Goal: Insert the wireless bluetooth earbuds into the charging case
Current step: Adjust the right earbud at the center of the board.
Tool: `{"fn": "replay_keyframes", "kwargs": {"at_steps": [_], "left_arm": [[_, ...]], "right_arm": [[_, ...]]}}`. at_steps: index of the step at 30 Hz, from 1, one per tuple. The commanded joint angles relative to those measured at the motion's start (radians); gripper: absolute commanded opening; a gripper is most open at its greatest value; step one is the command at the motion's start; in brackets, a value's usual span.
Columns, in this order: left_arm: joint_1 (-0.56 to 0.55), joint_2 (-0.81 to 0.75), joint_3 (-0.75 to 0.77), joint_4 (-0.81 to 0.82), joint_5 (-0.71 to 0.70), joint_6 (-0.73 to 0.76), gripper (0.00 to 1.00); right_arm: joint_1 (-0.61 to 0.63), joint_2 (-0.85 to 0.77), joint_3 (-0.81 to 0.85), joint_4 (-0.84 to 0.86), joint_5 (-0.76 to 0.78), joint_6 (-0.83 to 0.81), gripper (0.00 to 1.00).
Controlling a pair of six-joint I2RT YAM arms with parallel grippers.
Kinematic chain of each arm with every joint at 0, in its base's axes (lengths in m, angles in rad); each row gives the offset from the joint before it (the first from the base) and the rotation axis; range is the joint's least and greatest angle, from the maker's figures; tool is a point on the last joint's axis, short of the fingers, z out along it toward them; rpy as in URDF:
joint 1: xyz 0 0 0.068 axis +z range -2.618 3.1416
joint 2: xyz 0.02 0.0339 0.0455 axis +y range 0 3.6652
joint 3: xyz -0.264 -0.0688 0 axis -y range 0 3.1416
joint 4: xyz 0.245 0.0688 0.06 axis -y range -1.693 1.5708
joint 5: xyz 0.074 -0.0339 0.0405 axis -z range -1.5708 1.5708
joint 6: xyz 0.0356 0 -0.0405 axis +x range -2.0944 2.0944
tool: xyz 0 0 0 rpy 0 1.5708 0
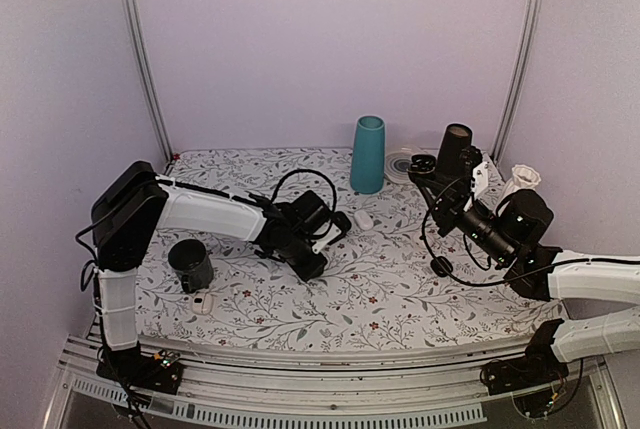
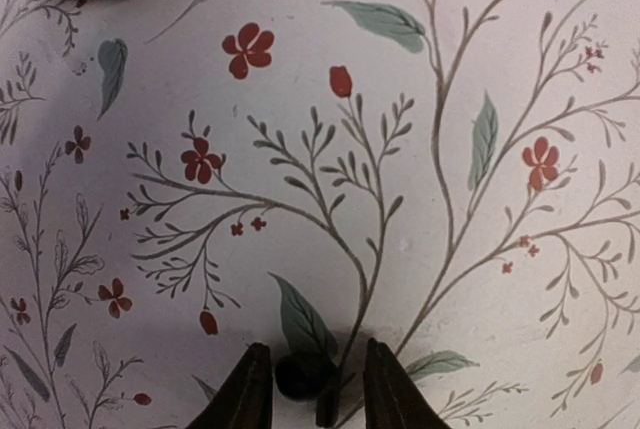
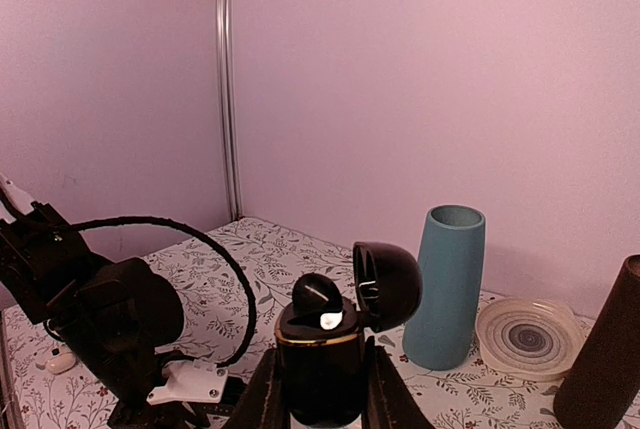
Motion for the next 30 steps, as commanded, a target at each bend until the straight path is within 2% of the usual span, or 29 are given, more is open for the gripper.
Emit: {"fn": "replay_keyframes", "kwargs": {"at_steps": [1, 11, 30], "left_arm": [[0.011, -0.010, -0.002, -0.050, -0.028, -0.026, 0.32], [0.005, 0.002, 0.044, -0.133, -0.021, -0.151, 0.31], [-0.018, 0.083, 0.152, -0.177, -0.002, -0.198, 0.28]], "right_arm": [[-0.007, 0.006, -0.002, 0.010, 0.002, 0.010, 0.04], [-0.007, 0.015, 0.008, 0.012, -0.006, 0.010, 0.04], [-0.007, -0.002, 0.000, 0.008, -0.003, 0.042, 0.04]]}}
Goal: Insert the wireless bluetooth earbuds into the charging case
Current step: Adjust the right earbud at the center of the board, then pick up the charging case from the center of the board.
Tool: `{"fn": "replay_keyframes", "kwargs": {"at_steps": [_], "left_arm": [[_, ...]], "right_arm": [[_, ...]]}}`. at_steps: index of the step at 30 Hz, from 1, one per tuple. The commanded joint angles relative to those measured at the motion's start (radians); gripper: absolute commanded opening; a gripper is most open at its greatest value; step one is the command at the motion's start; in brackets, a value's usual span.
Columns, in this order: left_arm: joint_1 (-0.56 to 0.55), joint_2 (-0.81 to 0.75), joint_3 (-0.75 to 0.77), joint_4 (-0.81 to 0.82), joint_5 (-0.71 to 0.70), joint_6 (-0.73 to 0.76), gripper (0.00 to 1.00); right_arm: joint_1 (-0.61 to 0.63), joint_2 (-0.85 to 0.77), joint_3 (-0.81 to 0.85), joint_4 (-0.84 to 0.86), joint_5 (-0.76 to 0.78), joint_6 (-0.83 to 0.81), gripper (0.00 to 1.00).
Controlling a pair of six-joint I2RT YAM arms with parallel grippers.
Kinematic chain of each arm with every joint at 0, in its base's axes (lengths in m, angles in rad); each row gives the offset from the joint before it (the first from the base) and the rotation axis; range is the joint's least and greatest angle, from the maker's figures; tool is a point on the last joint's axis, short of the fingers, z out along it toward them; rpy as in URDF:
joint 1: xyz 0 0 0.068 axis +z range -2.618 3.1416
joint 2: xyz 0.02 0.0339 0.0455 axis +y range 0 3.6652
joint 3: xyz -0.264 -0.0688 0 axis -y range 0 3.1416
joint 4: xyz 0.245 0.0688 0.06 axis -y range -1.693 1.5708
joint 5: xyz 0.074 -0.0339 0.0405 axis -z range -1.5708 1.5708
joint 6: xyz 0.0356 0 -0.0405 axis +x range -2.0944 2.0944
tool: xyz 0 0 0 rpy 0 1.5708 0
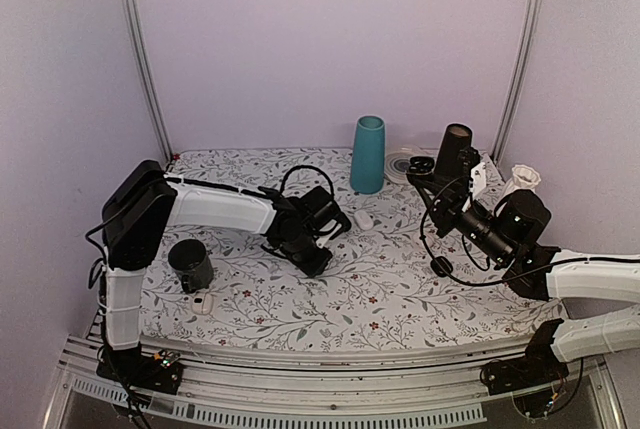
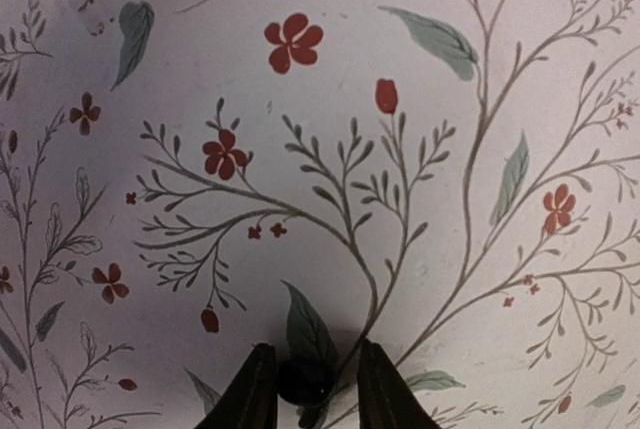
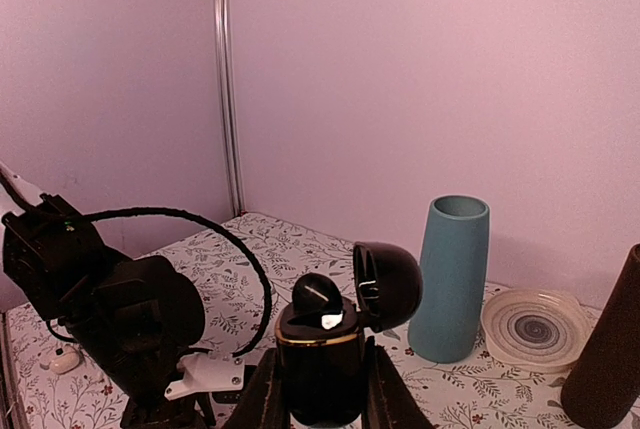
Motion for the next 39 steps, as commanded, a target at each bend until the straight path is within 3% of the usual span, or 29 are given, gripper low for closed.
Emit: {"fn": "replay_keyframes", "kwargs": {"at_steps": [1, 13, 19, 25, 39], "left_arm": [[-0.010, 0.028, 0.028, -0.041, -0.002, -0.022, 0.27], [-0.010, 0.007, 0.008, -0.057, -0.031, 0.002, 0.22], [-0.011, -0.006, 0.012, -0.052, -0.034, 0.017, 0.11], [-0.010, -0.033, 0.016, -0.015, -0.016, 0.018, 0.07], [-0.003, -0.236, 0.013, 0.220, 0.004, -0.007, 0.07]], "right_arm": [[-0.006, -0.018, 0.000, 0.007, -0.002, 0.016, 0.04], [-0.007, 0.000, 0.007, 0.008, -0.010, 0.023, 0.04], [-0.006, 0.014, 0.004, 0.011, -0.012, 0.027, 0.04], [-0.007, 0.035, 0.005, 0.023, -0.019, 0.038, 0.04], [-0.007, 0.126, 0.035, 0.079, -0.079, 0.081, 0.03]]}}
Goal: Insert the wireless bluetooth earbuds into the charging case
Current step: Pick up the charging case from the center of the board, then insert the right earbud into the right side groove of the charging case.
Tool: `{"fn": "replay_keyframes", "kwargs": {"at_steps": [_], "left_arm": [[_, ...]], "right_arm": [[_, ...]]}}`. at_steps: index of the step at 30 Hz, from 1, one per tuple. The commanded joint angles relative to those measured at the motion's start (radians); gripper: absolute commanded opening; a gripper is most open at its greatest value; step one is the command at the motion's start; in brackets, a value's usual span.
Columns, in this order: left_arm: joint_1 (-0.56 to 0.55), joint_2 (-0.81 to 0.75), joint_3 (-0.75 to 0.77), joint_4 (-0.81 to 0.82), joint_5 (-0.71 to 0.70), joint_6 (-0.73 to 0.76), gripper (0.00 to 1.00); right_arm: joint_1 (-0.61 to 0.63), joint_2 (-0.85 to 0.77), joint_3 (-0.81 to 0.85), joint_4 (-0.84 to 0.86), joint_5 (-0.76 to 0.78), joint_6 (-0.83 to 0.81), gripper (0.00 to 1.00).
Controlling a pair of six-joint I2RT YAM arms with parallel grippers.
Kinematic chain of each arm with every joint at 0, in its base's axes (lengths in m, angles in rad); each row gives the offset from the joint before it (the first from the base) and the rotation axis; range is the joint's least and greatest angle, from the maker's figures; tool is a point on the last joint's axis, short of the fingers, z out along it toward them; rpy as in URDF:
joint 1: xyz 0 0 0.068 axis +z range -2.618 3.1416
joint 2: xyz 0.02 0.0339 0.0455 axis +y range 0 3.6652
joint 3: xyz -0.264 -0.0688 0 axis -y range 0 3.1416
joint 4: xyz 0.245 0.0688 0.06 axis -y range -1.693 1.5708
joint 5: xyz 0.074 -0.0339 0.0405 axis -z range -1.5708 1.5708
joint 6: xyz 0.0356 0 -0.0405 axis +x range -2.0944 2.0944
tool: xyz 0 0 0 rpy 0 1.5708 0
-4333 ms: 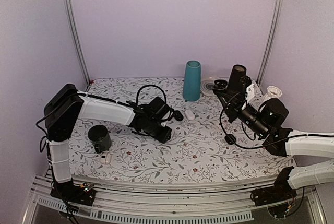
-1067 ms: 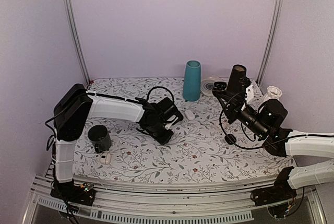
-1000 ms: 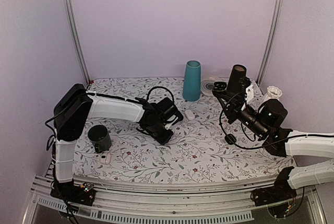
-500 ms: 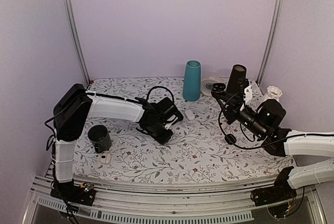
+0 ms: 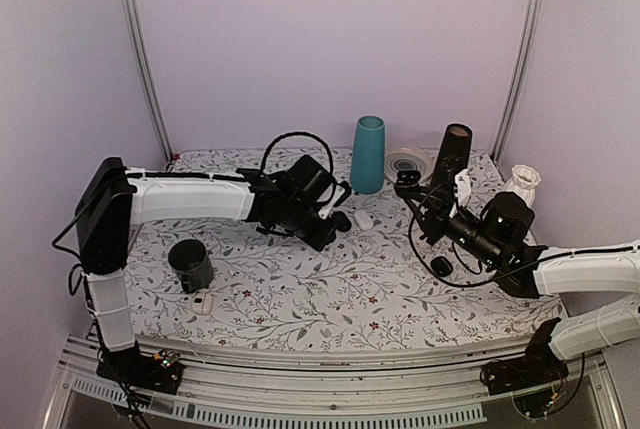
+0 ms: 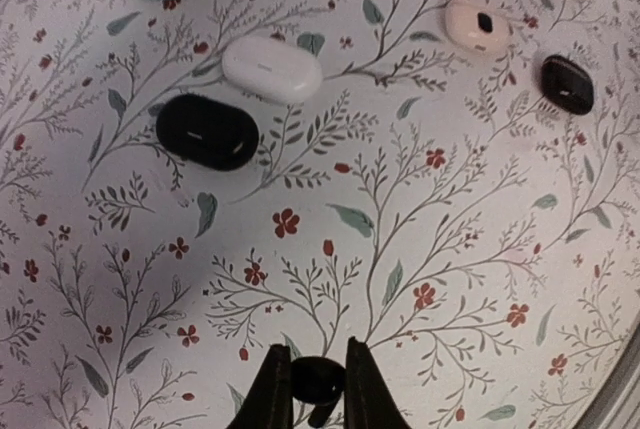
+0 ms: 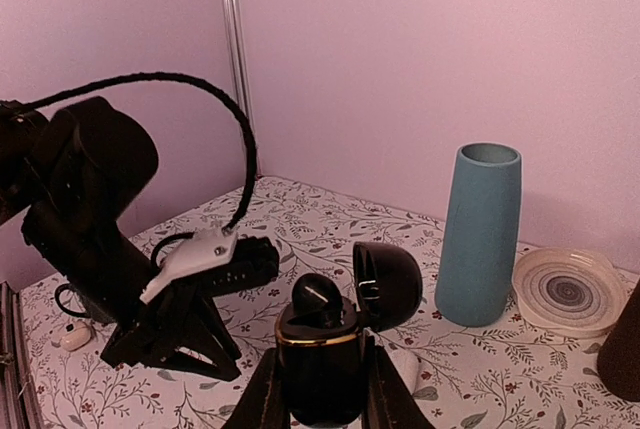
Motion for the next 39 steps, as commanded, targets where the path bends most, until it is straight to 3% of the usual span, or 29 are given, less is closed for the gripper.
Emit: {"fn": "replay_keyframes", "kwargs": {"at_steps": [1, 17, 29, 39], "left_arm": [[-0.001, -0.117, 0.006, 0.137, 0.005, -0.015, 0.07], [-0.004, -0.386, -0.055, 0.529, 0.126, -0.060, 0.07], [-0.037, -0.367, -0.133, 0.872, 0.293, -0.123, 0.06], [-0.065, -0.357, -0.172, 0.976, 0.336, -0.104, 0.06]], "right_arm": [[-0.007, 0.023, 0.038, 0.065, -0.030, 0.031, 0.04], [-0.002, 0.160, 0.104, 0.228, -0.182, 0.163, 0.03], [0.029, 0.236, 0.180, 0.387, -0.387, 0.229, 0.03], [0.039, 0.292, 0.228, 0.453, -0.406, 0.306, 0.03]]}}
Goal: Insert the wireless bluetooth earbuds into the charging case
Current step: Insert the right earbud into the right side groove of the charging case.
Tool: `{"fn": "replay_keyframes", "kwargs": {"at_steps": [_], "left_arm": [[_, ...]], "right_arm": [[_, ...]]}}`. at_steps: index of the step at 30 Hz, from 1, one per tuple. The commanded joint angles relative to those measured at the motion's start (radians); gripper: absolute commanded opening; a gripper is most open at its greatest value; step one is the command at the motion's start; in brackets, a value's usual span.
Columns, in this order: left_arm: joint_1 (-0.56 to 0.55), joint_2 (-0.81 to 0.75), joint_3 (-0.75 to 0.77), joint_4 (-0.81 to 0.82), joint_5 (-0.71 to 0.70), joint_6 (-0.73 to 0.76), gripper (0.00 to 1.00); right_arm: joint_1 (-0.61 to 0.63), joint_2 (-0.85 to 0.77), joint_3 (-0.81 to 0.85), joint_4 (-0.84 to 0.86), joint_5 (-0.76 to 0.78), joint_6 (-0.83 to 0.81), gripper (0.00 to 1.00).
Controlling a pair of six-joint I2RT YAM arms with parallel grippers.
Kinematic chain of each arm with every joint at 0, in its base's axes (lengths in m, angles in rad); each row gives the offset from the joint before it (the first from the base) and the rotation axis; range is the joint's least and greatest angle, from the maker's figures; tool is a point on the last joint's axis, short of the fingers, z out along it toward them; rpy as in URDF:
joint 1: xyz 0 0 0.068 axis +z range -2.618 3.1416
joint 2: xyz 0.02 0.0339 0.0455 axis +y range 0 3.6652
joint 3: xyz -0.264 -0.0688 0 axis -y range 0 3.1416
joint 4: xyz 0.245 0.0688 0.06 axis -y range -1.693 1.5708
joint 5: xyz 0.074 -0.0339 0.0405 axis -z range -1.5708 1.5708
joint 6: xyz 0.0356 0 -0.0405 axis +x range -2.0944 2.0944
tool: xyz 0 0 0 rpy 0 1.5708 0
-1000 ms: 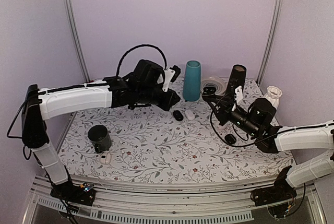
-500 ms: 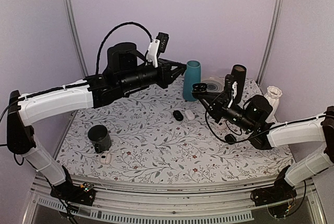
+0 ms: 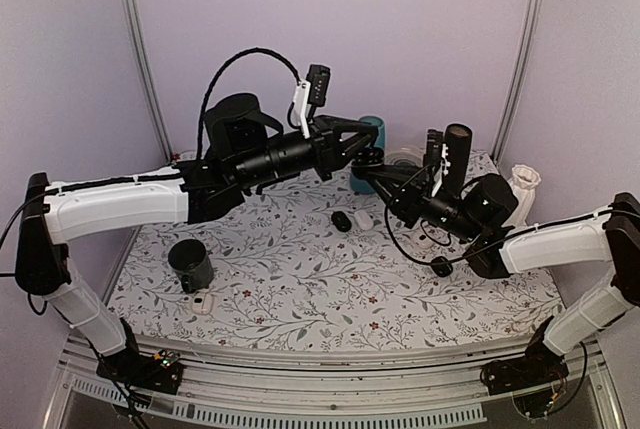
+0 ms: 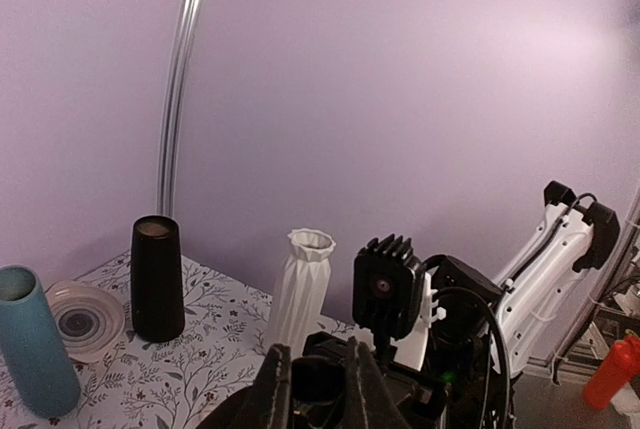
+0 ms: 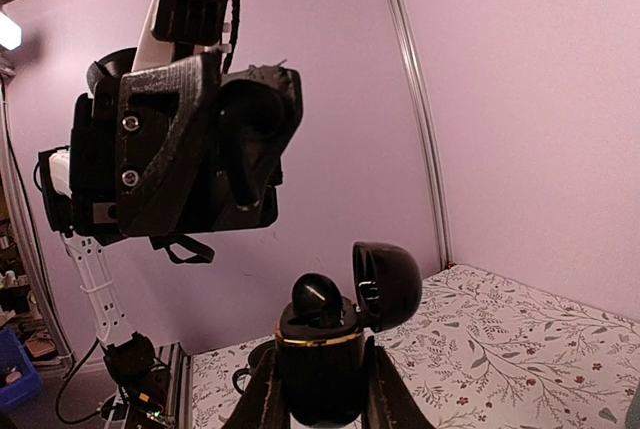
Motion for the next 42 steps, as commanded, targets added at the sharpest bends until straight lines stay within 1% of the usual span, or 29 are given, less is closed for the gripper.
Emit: {"fn": "replay_keyframes", "kwargs": {"at_steps": [1, 8, 18, 30, 42], "left_arm": [[-0.018, 0.006, -0.024, 0.073, 0.024, 0.012, 0.06], [-0.026, 0.023, -0.024, 0.077, 0.006, 0.041, 0.06], [-0.053, 0.031, -0.025, 0.071, -0.098, 0.093, 0.06], [-0.068, 0.021, -0.052, 0.070, -0.117, 0.096, 0.06], [-0.090, 0.019, -0.054, 0.039, -0.163, 0.141, 0.06]], "right_arm": [[0.008, 0.019, 0.040, 0.071, -0.011, 0.057, 0.03], [0.023, 0.025, 0.073, 0.065, -0.014, 0.074, 0.03], [0.050, 0.007, 0.076, 0.045, 0.021, 0.046, 0.03], [0.053, -0.027, 0.078, 0.042, 0.050, 0.015, 0.03], [0.053, -0.052, 0.091, 0.027, 0.075, 0.004, 0.03]]}}
